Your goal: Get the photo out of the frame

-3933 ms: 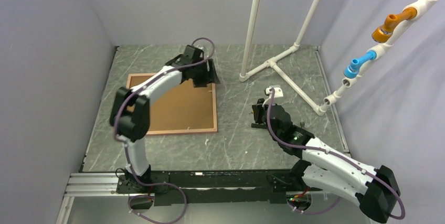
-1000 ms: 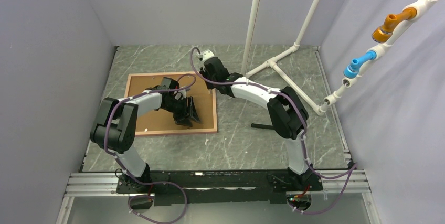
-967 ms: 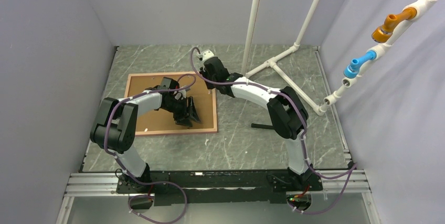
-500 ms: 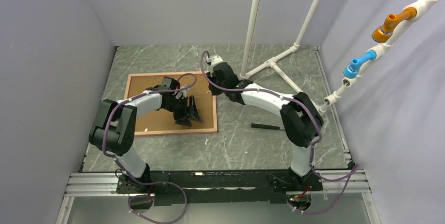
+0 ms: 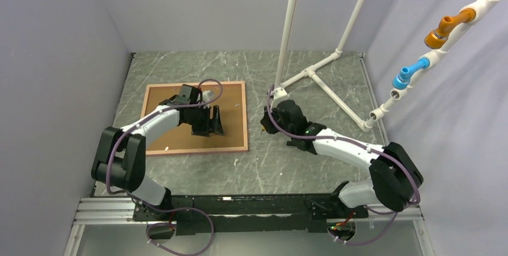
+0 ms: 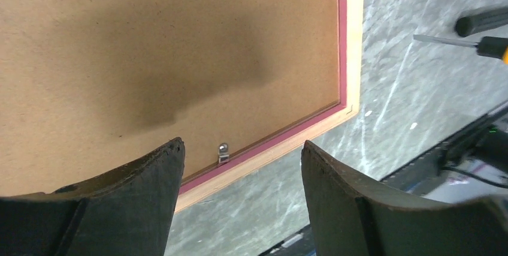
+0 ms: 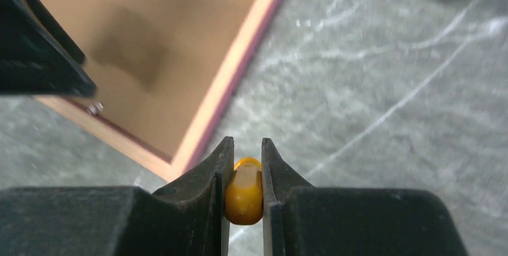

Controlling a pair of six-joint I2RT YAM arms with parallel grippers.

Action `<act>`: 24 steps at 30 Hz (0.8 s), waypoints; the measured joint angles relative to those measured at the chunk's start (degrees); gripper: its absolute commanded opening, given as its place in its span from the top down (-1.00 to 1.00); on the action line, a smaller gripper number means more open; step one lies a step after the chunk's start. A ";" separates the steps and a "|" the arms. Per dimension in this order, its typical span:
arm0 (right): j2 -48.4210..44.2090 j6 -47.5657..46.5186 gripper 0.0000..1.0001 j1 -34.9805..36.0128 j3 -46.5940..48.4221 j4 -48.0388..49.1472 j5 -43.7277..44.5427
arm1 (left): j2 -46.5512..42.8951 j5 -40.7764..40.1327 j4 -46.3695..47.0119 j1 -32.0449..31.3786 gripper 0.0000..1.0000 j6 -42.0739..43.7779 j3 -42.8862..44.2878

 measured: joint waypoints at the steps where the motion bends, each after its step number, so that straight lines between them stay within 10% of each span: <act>1: -0.44 0.09 1.00 0.00 -1.55 0.15 -0.13 | -0.42 -0.79 -0.13 -0.33 -0.50 0.66 0.00; 12: -16.85 0.17 1.00 -0.02 -15.30 9.01 1.38 | -4.68 -18.16 -0.83 -22.12 -0.63 15.10 0.28; 24: -25.53 0.17 1.00 -0.02 -17.73 11.19 4.04 | 4.02 -33.03 -1.73 -32.59 -0.74 22.14 0.28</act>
